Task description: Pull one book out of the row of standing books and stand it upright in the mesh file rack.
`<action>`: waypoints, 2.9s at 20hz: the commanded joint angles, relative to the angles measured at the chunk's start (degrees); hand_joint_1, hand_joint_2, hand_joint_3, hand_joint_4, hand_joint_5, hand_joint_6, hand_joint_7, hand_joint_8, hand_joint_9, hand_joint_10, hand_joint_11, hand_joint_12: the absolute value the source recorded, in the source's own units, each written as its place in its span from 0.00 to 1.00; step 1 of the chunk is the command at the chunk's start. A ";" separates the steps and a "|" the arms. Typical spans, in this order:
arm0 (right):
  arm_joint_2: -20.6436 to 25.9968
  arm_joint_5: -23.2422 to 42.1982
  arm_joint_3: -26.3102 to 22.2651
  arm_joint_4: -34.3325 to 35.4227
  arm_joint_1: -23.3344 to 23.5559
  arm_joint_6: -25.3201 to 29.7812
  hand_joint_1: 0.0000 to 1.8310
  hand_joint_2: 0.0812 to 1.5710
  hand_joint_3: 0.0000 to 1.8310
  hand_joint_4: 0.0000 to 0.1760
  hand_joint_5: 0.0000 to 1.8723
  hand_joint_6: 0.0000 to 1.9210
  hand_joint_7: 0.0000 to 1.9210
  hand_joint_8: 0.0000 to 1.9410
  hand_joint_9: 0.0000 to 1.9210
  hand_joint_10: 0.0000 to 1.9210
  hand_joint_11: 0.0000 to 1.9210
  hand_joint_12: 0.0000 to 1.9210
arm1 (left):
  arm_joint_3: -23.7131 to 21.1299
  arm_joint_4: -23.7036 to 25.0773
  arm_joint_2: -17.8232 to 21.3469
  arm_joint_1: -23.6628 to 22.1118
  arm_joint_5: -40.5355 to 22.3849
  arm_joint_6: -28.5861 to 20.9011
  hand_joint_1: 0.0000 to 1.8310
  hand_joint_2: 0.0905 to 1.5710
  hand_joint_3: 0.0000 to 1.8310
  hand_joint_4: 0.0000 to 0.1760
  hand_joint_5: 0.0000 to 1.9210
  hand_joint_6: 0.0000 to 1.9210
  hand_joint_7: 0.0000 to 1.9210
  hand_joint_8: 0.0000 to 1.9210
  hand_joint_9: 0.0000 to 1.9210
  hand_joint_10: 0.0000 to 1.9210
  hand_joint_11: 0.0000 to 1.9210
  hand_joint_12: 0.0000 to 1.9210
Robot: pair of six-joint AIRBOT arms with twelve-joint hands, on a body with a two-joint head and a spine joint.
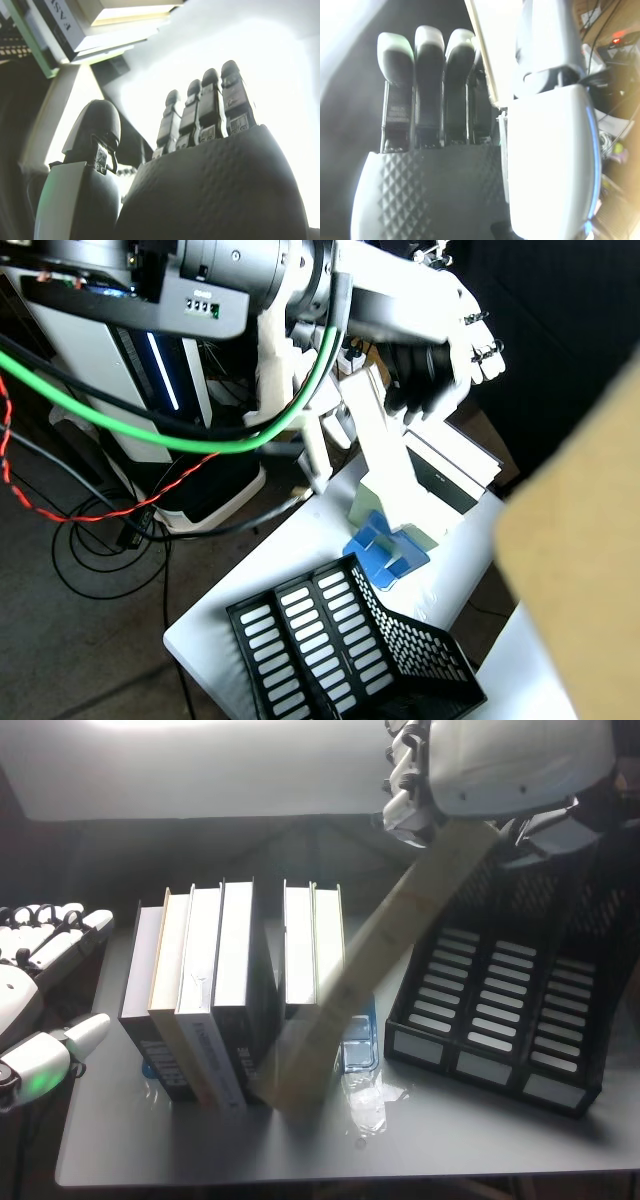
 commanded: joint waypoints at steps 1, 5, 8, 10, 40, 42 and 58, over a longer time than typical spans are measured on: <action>0.78 -3.19 -0.01 -0.42 1.54 0.92 0.71 0.77 0.00 0.00 0.41 0.66 0.38 0.72 0.36 0.82 0.26 0.96 | 0.42 0.12 0.00 -0.53 -6.44 0.01 0.19 0.93 0.00 0.33 0.02 0.00 0.00 0.00 0.00 0.00 0.00 0.00; 2.74 -3.59 0.08 -3.17 2.88 4.57 0.73 0.78 0.00 0.00 0.41 0.62 0.40 0.72 0.31 0.88 0.20 1.00 | 0.44 0.25 -0.09 -0.75 -6.16 0.02 0.20 0.93 0.00 0.41 0.01 0.00 0.00 0.00 0.00 0.00 0.00 0.00; 3.18 -3.83 0.08 -4.22 2.88 5.15 0.73 0.77 0.00 0.00 0.37 0.65 0.43 0.69 0.35 0.85 0.21 1.00 | 0.42 0.25 -0.10 -0.75 -6.09 0.02 0.23 0.92 0.00 0.35 0.02 0.00 0.00 0.00 0.00 0.00 0.00 0.00; 3.76 -4.53 0.46 -7.82 2.88 8.19 0.73 0.77 0.00 0.00 0.36 0.67 0.42 0.69 0.36 0.82 0.20 0.96 | 0.36 0.25 -0.13 -0.75 -6.18 0.01 0.24 0.92 0.00 0.35 0.02 0.00 0.00 0.00 0.00 0.00 0.00 0.00; -13.56 -16.41 21.61 -26.98 -8.89 27.46 0.73 0.78 0.00 0.00 0.38 0.70 0.38 0.70 0.34 0.83 0.20 0.87 | 0.15 -0.64 -0.99 -0.14 -6.67 -0.76 0.27 0.91 0.00 0.32 0.03 0.00 0.00 0.00 0.00 0.00 0.00 0.00; -14.87 -16.77 23.31 -27.73 -9.14 28.41 0.72 0.80 0.00 0.00 0.37 0.74 0.36 0.71 0.30 0.86 0.10 0.90 | 0.33 -0.62 -1.17 -0.14 -6.52 -0.86 0.27 0.91 0.00 0.29 0.03 0.00 0.00 0.00 0.00 0.00 0.00 0.00; -20.44 -17.37 34.23 -46.21 -9.40 47.55 0.72 0.79 0.00 0.00 0.35 0.72 0.37 0.72 0.33 0.84 0.20 0.84 | 1.74 1.12 -2.51 -0.21 -5.93 -2.48 0.26 0.92 0.00 0.21 0.03 0.00 0.00 0.00 0.00 0.00 0.00 0.00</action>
